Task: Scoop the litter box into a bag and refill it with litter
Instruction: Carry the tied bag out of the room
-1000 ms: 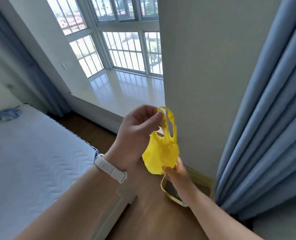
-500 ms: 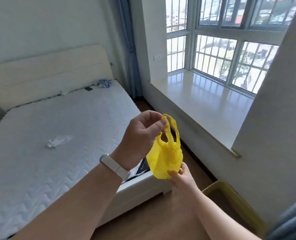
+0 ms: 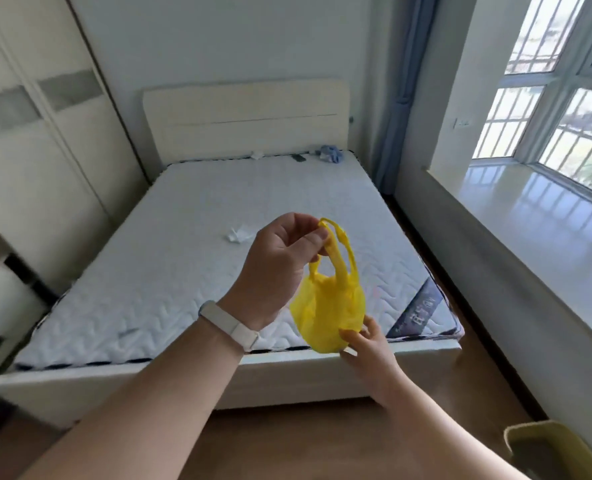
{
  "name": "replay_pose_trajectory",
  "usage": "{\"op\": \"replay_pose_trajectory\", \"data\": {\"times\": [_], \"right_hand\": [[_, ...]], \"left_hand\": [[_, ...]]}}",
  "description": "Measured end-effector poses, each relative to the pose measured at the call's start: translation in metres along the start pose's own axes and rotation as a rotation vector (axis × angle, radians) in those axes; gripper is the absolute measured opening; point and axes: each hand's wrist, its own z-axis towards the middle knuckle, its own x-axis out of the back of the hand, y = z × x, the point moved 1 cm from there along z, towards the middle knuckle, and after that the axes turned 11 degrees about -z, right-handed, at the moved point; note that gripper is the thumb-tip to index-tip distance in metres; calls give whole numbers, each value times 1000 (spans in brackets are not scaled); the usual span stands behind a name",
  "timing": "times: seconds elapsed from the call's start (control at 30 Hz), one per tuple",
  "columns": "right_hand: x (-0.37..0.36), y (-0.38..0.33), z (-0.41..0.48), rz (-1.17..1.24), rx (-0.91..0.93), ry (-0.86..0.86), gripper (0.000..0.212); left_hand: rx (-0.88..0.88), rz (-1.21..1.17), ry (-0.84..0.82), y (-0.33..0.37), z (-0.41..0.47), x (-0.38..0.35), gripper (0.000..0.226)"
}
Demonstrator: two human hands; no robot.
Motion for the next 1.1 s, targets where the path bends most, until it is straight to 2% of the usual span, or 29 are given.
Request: {"op": "replay_pose_trajectory", "data": {"times": [0.07, 0.23, 0.5, 0.7, 0.87, 1.0, 1.1], "right_hand": [[-44, 0, -2, -28, -14, -63, 54], [-148, 16, 4, -126, -40, -237, 36], [-318, 47, 6, -338, -65, -540, 34], [-430, 67, 20, -414, -100, -747, 28], [-526, 76, 50, -432, -124, -897, 34], [-604, 80, 65, -511, -141, -1064, 57], [-663, 84, 65, -547, -138, -1207, 53]], "left_hand": [[-16, 0, 63, 15, -10, 41, 13], [-52, 33, 243, 45, -41, 140, 9], [-101, 67, 584, 76, -101, 289, 2], [-111, 118, 775, 91, -119, 379, 12], [-104, 180, 936, 102, -117, 457, 14], [-87, 258, 1080, 120, -121, 516, 13], [-110, 320, 1200, 138, -131, 550, 8]]}}
